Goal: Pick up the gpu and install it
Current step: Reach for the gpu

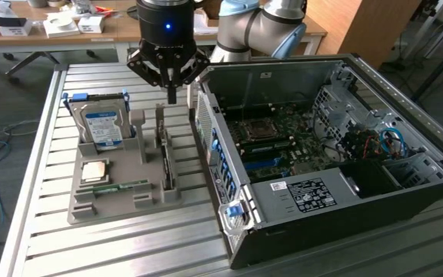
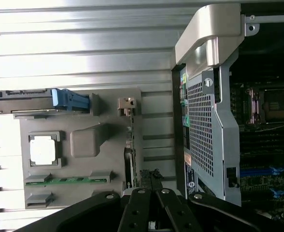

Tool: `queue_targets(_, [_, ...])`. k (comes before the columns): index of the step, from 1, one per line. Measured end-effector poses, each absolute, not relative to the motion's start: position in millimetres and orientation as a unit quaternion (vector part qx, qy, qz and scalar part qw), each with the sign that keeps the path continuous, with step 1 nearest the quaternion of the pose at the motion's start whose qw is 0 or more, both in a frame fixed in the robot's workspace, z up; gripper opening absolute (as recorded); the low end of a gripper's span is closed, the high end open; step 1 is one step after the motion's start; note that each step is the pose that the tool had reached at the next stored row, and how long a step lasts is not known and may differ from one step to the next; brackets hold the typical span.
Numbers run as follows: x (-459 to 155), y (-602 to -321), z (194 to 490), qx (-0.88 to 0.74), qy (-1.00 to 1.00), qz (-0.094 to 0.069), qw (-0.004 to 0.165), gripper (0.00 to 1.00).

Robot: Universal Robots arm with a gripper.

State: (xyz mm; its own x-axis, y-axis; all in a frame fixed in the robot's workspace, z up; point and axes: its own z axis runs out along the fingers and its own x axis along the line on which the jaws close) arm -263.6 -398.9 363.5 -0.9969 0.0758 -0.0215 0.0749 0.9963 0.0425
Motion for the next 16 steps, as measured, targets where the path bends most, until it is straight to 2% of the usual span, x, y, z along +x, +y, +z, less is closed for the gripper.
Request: queue_targets(16, [-280, -399, 363, 0.038, 0.999, 0.021, 0.012, 0.11])
